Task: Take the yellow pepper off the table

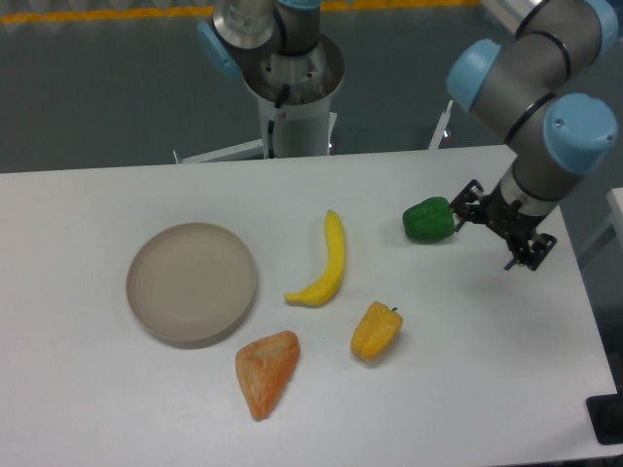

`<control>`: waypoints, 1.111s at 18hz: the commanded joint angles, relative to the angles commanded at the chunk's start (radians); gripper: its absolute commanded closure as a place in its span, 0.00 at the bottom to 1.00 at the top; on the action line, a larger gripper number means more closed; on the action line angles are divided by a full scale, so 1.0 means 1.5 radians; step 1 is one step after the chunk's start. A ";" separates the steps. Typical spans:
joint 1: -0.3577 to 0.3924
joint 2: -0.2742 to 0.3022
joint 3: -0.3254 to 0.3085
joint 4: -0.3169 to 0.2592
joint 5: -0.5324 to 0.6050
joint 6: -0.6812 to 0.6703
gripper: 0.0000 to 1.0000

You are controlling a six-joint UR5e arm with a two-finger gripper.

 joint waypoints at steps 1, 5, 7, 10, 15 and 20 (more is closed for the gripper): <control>-0.021 -0.010 -0.002 0.001 0.000 -0.036 0.00; -0.052 -0.044 -0.022 0.084 -0.030 -0.087 0.00; -0.055 -0.043 -0.045 0.089 -0.057 -0.093 0.00; -0.074 -0.049 -0.048 0.089 -0.060 -0.095 0.00; -0.093 -0.078 -0.048 0.133 -0.058 -0.112 0.00; -0.094 -0.083 -0.049 0.145 -0.055 -0.112 0.00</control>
